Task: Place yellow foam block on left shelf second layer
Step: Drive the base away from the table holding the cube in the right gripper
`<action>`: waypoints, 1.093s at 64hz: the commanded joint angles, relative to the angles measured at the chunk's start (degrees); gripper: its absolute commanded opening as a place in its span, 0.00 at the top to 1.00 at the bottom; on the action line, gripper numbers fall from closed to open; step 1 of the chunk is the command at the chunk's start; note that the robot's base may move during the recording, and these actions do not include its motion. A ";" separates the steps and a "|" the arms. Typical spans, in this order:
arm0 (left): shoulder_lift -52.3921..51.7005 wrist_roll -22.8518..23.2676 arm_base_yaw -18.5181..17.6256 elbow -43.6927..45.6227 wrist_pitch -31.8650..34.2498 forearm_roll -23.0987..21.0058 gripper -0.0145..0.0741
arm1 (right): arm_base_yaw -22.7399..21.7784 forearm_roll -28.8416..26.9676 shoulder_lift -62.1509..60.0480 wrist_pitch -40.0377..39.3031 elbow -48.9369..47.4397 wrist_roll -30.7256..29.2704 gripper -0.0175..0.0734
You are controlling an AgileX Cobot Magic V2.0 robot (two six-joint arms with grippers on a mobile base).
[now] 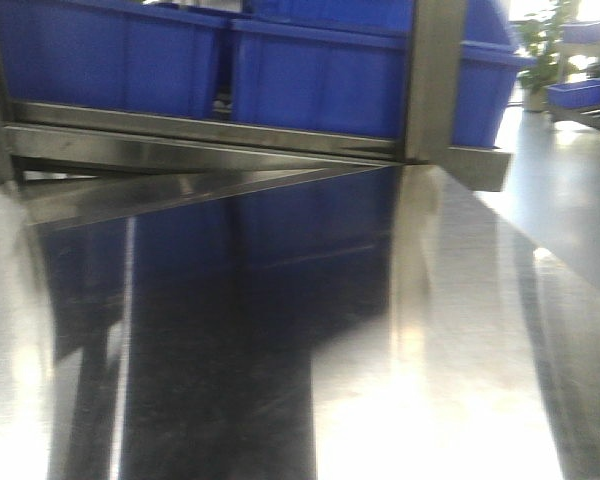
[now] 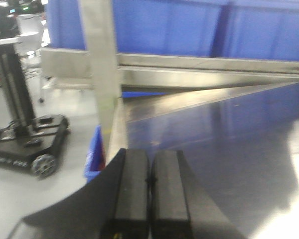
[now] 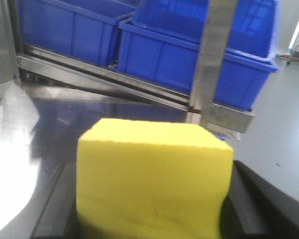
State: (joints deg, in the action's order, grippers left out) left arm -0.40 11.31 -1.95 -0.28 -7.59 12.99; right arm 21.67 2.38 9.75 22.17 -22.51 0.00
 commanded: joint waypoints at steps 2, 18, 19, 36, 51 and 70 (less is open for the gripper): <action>-0.76 0.22 -0.19 -1.48 4.92 -0.18 0.68 | -0.27 0.78 0.47 -5.04 -1.53 -0.33 0.55; -0.76 0.22 -0.19 -1.48 5.04 -0.18 0.68 | -0.27 0.78 0.46 -5.05 -1.53 -0.33 0.55; -0.76 0.22 -0.19 -1.48 5.04 -0.18 0.68 | -0.27 0.78 0.46 -5.05 -1.53 -0.33 0.55; -0.76 0.22 -0.19 -1.48 5.04 -0.18 0.68 | -0.27 0.78 0.46 -5.05 -1.53 -0.33 0.55; -0.76 0.22 -0.19 -1.48 5.04 -0.18 0.68 | -0.27 0.78 0.46 -5.05 -1.53 -0.33 0.55; -0.76 0.22 -0.19 -1.48 5.04 -0.18 0.68 | -0.27 0.78 0.46 -5.05 -1.53 -0.33 0.55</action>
State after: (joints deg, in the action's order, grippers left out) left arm -0.40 11.31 -1.95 -0.28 -7.59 12.99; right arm 21.67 2.59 9.53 22.21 -22.31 0.00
